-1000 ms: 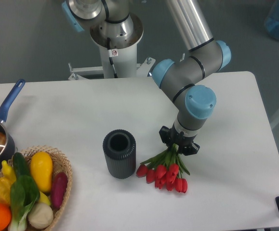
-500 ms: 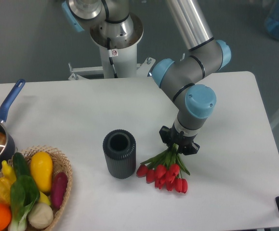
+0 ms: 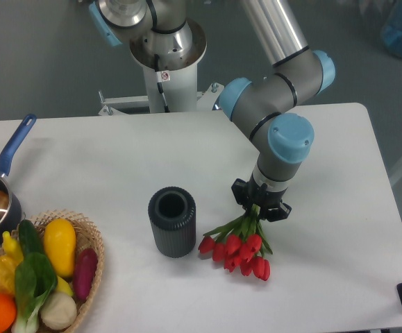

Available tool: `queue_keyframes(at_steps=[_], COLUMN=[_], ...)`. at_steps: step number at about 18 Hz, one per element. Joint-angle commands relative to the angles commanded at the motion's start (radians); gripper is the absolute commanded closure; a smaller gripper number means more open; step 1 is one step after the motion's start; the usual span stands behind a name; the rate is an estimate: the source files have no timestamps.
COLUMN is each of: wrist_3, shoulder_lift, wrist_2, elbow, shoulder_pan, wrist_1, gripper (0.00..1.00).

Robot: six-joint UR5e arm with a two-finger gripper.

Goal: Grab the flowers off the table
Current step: 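Lift the gripped tulip bunch up off the table, blooms hanging down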

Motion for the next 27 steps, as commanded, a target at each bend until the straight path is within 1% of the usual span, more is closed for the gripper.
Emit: queue_keyframes(at_steps=[2, 4, 6, 10, 14, 16, 20, 23, 27], wrist_3=[-0.002, -0.005, -0.011, -0.012, -0.012, -0.014, -0.07, -0.075, -0.08], shoulder_lift=[0.035, 0.054, 0.084, 0.143, 0.213, 0.242, 0.272, 0.291, 0.316], wrist_2=[-0.015, -0.053, -0.118, -0.286, -0.363, -0.432, -0.592, -0.658, -0.736], elbow=[0.005, 0.029, 0.044, 0.045, 0.045, 0.045, 0.057, 0.068, 0.057], shoulder_pan=[-0.002, -0.005, -0.005, 0.009, 0.011, 0.009, 0.014, 0.028, 0.043], wrist_1=[0.0, -0.005, -0.006, -0.008, -0.025, -0.025, -0.023, -0.025, -0.026], gripper=[0.67, 0.67, 0.67, 0.67, 0.67, 0.67, 0.67, 0.67, 0.67])
